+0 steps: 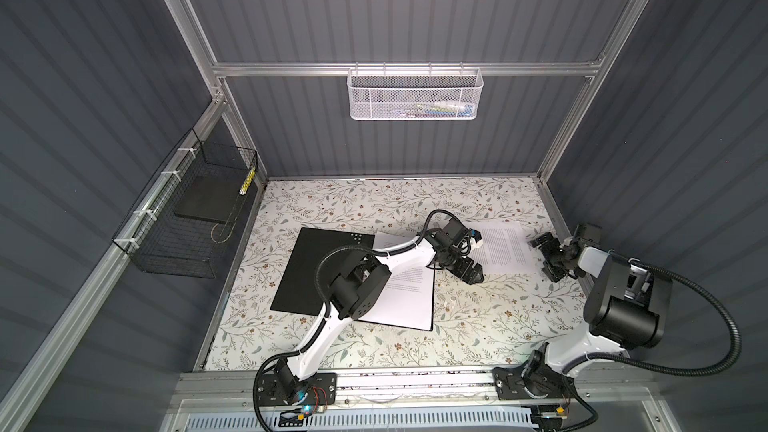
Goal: Put the files into the folder
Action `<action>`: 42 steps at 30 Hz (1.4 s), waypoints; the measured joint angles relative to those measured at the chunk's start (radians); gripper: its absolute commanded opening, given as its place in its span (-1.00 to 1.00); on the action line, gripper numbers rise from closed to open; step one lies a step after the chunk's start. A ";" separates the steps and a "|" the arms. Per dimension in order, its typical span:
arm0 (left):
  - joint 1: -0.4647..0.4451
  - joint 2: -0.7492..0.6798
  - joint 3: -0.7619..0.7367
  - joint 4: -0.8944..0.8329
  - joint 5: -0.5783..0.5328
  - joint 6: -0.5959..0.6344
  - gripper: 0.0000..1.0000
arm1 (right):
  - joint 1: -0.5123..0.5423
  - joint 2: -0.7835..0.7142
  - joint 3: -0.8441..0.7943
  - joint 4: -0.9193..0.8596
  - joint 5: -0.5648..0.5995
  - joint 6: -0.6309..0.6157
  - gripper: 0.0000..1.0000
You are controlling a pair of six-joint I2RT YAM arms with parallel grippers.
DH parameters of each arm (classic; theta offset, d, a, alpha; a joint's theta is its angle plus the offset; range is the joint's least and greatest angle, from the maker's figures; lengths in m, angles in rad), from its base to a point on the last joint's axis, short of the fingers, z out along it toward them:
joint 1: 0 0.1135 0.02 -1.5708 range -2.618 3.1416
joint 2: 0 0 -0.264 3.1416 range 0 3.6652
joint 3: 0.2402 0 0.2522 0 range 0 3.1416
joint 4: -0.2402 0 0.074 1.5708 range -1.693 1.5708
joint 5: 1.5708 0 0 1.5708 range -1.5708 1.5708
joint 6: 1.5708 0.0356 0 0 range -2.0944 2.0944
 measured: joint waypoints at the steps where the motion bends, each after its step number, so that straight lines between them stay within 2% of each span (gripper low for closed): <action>1: 0.000 0.000 0.000 0.000 0.002 0.000 0.83 | 0.000 0.010 0.010 0.000 -0.005 0.000 0.98; 9: 0.000 0.000 0.000 0.000 0.006 0.001 0.85 | 0.000 0.046 0.051 -0.013 -0.029 -0.002 0.98; 22: 0.000 0.000 0.000 0.002 0.023 0.001 0.85 | 0.009 0.008 0.026 -0.079 -0.015 -0.007 0.98; 34: 0.002 0.012 0.014 0.000 0.054 0.001 0.86 | 0.083 0.020 0.041 -0.091 -0.023 0.010 0.98; 42: -0.016 0.029 0.034 0.004 0.074 0.001 0.86 | 0.137 0.032 0.036 -0.048 -0.078 0.053 0.98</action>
